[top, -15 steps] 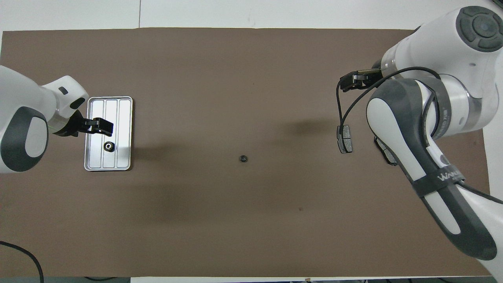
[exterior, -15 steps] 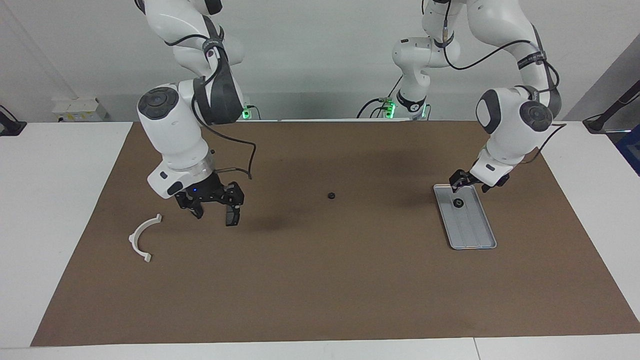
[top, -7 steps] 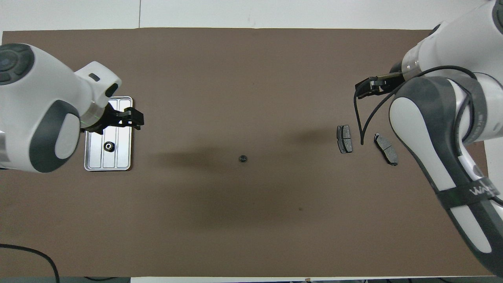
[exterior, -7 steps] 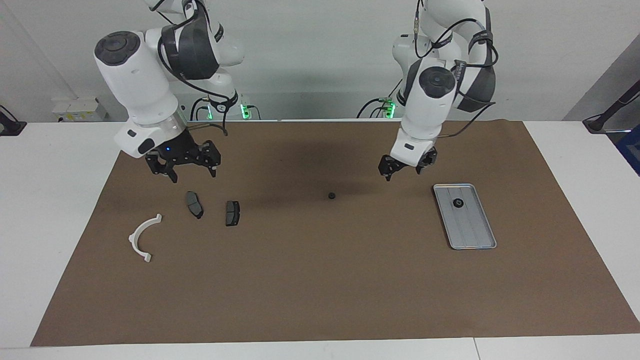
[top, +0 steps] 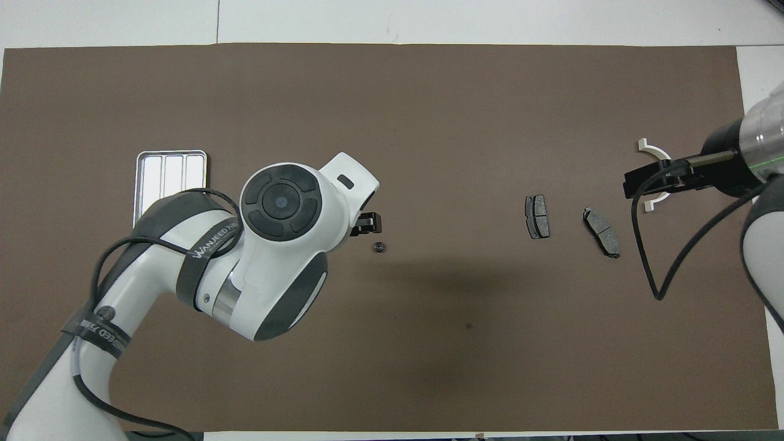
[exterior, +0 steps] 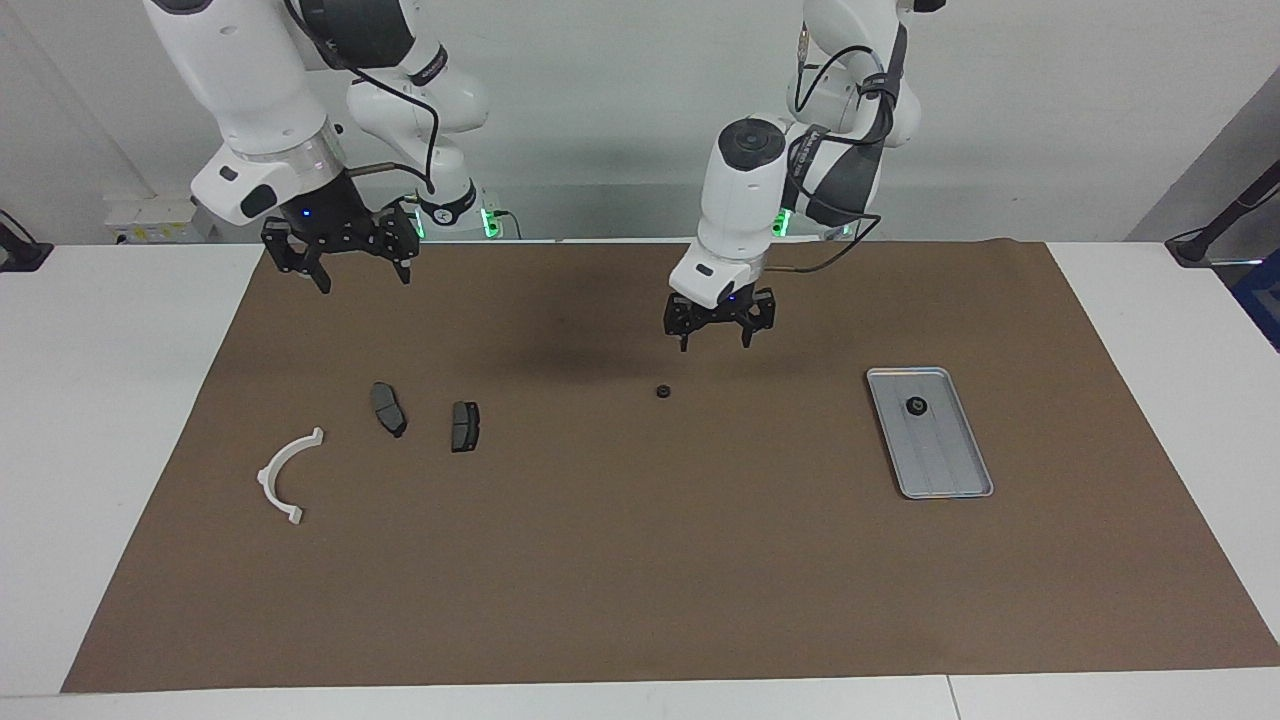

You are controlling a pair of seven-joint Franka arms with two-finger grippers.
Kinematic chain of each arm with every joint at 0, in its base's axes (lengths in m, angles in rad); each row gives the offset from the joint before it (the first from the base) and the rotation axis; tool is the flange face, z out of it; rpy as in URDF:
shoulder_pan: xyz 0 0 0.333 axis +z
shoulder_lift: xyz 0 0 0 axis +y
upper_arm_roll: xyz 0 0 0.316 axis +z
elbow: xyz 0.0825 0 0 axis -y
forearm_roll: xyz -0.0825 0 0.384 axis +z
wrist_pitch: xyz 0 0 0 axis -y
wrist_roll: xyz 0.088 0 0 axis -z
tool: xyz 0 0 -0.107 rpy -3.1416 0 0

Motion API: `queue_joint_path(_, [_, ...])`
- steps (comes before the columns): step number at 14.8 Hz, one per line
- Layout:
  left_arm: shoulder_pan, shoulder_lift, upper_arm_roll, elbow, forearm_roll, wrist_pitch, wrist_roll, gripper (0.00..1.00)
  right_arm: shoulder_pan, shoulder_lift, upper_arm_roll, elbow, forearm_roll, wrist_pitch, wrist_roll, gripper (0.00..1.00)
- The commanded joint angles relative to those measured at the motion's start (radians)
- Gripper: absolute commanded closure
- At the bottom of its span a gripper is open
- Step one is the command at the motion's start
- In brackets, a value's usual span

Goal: Pick bearing gear from pile to tray

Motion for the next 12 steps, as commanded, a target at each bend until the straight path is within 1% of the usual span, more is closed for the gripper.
queue_joint_path(1, [-0.041, 0.006, 0.019, -0.071, -0.014, 0.078, -0.005, 0.00, -0.001, -0.049, -0.006, -0.024, -0.003, -0.043, -0.019, 0.00])
queue_joint_path(2, [-0.047, 0.006, 0.019, -0.095, -0.014, 0.112, -0.006, 0.00, -0.001, -0.059, -0.006, -0.024, -0.009, -0.055, -0.019, 0.00])
queue_joint_path(4, [-0.067, 0.035, 0.019, -0.117, -0.014, 0.149, -0.017, 0.00, -0.004, -0.065, -0.005, -0.024, -0.031, -0.079, -0.017, 0.00])
queue_joint_path(6, [-0.085, 0.067, 0.021, -0.111, -0.012, 0.157, -0.038, 0.00, -0.004, -0.067, -0.005, -0.042, -0.032, -0.086, -0.010, 0.00])
queue_joint_path(8, [-0.102, 0.090, 0.021, -0.109, -0.012, 0.187, -0.045, 0.00, -0.009, -0.067, -0.003, -0.059, -0.037, -0.074, -0.004, 0.00])
queue_joint_path(10, [-0.114, 0.132, 0.023, -0.097, -0.007, 0.204, -0.058, 0.00, -0.012, -0.067, -0.003, -0.068, -0.039, -0.054, -0.005, 0.00])
queue_joint_path(12, [-0.116, 0.143, 0.023, -0.097, -0.004, 0.215, -0.068, 0.00, -0.010, -0.065, -0.003, -0.067, -0.040, -0.053, -0.004, 0.00])
